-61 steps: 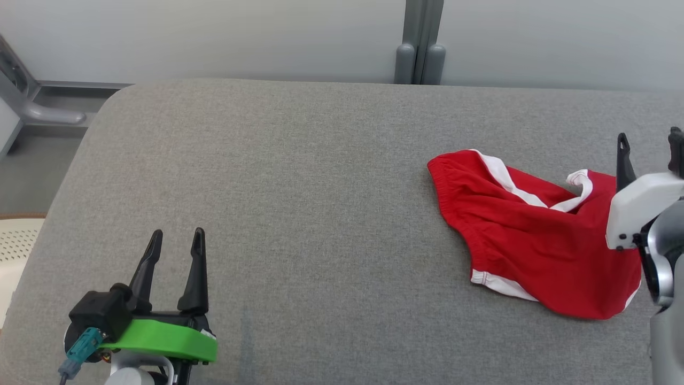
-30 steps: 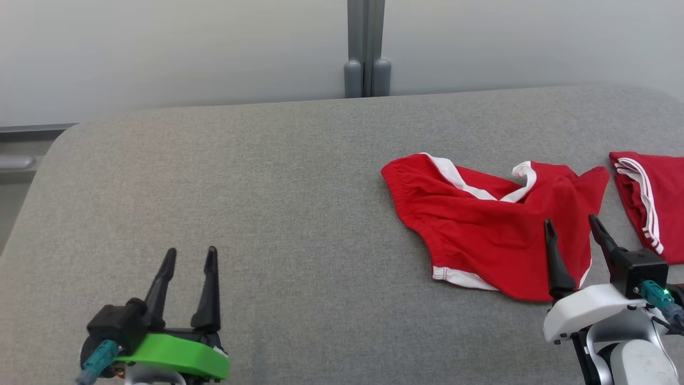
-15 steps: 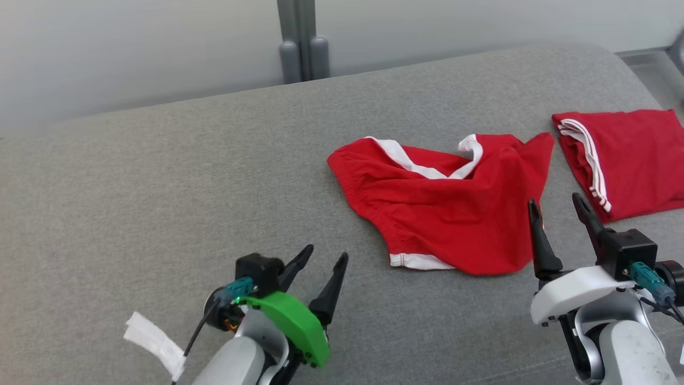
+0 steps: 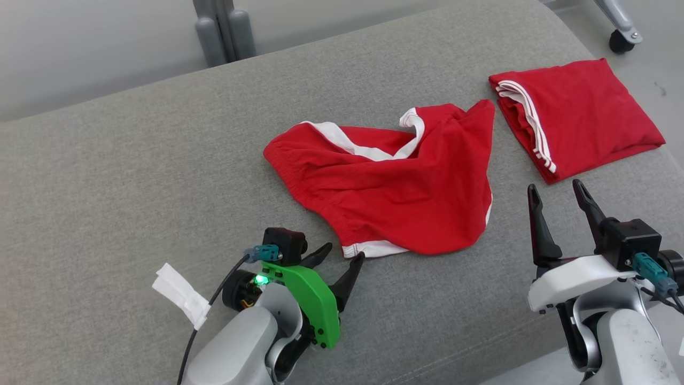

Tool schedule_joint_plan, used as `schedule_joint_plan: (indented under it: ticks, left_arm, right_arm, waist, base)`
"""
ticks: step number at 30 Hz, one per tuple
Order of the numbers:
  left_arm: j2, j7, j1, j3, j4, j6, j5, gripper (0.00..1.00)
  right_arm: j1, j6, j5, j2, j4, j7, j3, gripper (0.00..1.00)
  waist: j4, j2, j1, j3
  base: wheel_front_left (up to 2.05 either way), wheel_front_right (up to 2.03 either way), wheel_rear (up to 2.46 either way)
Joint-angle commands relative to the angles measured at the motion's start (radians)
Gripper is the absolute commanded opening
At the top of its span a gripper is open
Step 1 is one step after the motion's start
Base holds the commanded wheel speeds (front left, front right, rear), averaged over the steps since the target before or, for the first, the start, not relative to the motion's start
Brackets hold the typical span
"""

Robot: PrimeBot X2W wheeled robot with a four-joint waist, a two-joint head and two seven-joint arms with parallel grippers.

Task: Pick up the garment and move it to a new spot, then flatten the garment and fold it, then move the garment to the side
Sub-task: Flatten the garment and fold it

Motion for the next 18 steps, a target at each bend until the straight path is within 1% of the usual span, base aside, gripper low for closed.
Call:
schedule_joint_plan:
  ticks: [1, 4, 8, 18]
  left_arm:
    - [0.009, 0.001, -0.022, -0.013, 0.012, -0.002, -0.010, 1.00]
    - [0.021, -0.021, -0.043, -0.053, 0.022, -0.002, -0.017, 1.00]
    - [0.035, -0.075, -0.062, -0.095, 0.042, -0.002, -0.018, 1.00]
    - [0.013, -0.147, -0.113, -0.195, 0.123, -0.002, -0.046, 1.00]
  right_arm:
    - [-0.010, -0.002, 0.005, 0.002, 0.003, -0.006, -0.003, 1.00]
    - [-0.017, -0.002, 0.001, 0.003, 0.004, -0.012, -0.008, 1.00]
    - [-0.018, -0.002, -0.003, 0.004, 0.005, -0.014, -0.013, 1.00]
    - [-0.026, -0.002, -0.001, 0.006, 0.003, -0.006, -0.002, 1.00]
  waist:
    - [-0.029, -0.0001, 0.0000, 0.027]
    - [-0.032, -0.0001, 0.0000, 0.032]
    - [-0.029, -0.0001, 0.0000, 0.035]
    - [-0.034, -0.0001, 0.0000, 0.032]
  base:
    - [0.00, 0.00, 0.00]
    - [0.00, 0.00, 0.00]
    - [0.00, 0.00, 0.00]
    - [0.00, 0.00, 0.00]
